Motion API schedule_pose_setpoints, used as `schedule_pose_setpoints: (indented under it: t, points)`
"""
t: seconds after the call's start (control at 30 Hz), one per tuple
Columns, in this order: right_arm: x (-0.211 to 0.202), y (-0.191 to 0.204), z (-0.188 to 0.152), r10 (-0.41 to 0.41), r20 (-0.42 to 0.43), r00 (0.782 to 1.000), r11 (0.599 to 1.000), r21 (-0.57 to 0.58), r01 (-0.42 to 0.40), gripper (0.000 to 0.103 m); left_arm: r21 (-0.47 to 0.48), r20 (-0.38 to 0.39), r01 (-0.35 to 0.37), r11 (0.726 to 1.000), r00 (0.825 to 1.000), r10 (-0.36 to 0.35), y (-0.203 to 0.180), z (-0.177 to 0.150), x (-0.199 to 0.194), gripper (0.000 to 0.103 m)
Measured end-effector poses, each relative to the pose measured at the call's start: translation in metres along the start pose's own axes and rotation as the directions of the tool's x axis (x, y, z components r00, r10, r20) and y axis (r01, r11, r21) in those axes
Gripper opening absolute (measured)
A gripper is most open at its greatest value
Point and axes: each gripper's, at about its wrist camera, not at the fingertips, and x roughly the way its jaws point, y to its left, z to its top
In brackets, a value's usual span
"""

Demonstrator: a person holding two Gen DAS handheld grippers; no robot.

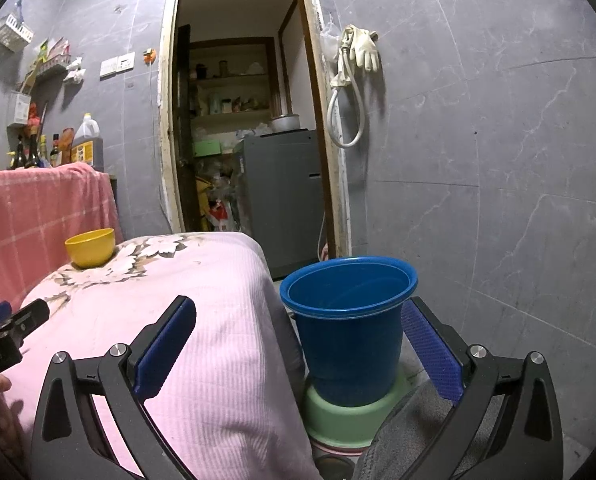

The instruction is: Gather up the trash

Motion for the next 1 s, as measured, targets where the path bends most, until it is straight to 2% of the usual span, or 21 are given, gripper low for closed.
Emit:
schedule_pose_setpoints:
  t: [1.0]
  points:
    - [0.0001, 0.0024, -0.0008, 0.0, 0.0, 1.0, 1.0, -0.002, 0.0, 0.103, 0.003, 0.002, 0.001, 1.0, 1.0, -0.001, 0.0077, -0.0011, 0.0004, 0.101]
